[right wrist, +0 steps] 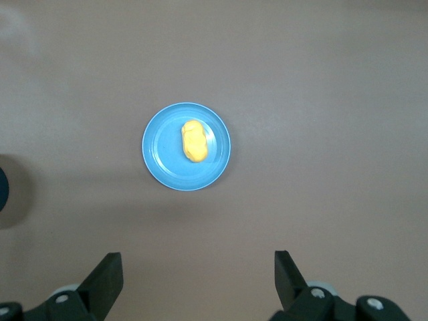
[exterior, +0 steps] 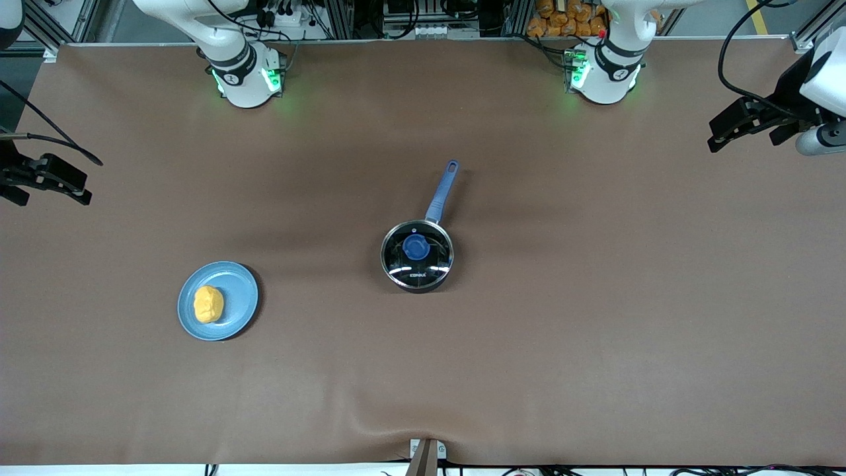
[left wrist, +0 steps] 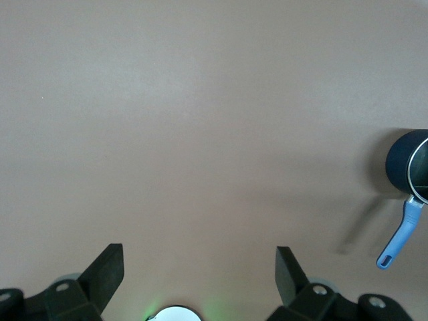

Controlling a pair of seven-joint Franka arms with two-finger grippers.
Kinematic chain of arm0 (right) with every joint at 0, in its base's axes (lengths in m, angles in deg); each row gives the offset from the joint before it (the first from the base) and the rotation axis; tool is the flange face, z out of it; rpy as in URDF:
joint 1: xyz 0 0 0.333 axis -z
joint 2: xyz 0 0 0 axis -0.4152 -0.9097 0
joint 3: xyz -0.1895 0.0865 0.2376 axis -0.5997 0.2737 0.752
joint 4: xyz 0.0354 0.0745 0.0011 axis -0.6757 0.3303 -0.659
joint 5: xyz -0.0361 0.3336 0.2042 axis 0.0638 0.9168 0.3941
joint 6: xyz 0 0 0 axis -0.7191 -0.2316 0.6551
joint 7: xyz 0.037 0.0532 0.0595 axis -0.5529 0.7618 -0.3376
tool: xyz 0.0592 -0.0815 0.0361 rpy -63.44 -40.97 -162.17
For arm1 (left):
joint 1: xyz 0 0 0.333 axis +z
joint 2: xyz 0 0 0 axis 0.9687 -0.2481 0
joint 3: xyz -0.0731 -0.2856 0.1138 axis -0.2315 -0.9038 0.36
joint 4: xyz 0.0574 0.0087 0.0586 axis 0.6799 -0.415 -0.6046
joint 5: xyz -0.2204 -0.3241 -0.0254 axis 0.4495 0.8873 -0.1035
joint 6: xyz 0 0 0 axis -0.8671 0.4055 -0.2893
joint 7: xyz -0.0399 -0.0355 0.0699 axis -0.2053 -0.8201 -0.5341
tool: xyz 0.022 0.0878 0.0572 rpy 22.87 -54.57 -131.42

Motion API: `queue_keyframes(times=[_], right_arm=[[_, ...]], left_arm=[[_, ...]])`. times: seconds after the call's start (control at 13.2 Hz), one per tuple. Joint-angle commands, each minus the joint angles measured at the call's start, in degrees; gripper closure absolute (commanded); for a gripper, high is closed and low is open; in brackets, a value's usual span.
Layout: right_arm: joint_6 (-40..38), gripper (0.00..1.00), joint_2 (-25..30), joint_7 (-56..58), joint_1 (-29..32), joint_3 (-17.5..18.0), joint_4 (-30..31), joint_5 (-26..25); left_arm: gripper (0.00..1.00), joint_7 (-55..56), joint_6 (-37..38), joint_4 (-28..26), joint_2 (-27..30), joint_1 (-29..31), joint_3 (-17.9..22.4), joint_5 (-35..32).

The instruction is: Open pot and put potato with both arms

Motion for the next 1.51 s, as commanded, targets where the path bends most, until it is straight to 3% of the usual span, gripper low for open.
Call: queue_keyframes(times=[0.0, 1.06, 1.29, 1.44], right_arm=[[-0.8, 0.0, 0.1, 0.2, -0.1, -0.1, -0.4, 0.5], [2.6, 0.0, 0.0, 0.2, -0.1, -0.1, -1.1, 0.6], [2.6, 0.0, 0.2, 0.3, -0.4, 0.0, -1.1, 0.6], [2.5, 0.0, 0.3, 0.2, -1.0, 0.0, -1.1, 0.6]], left_arm=[[0.0, -0.6, 1.3, 1.6, -0.7, 0.2, -0.2, -1.0], [0.0, -0.5, 1.3, 1.8, -1.5, -0.1, -0.1, -1.0], [0.0, -0.4, 1.2, 1.8, -3.5, -0.8, -0.3, -0.6], [0.0, 1.8, 1.0, 3.7, -6.7, -4.5, -0.4, -0.6]])
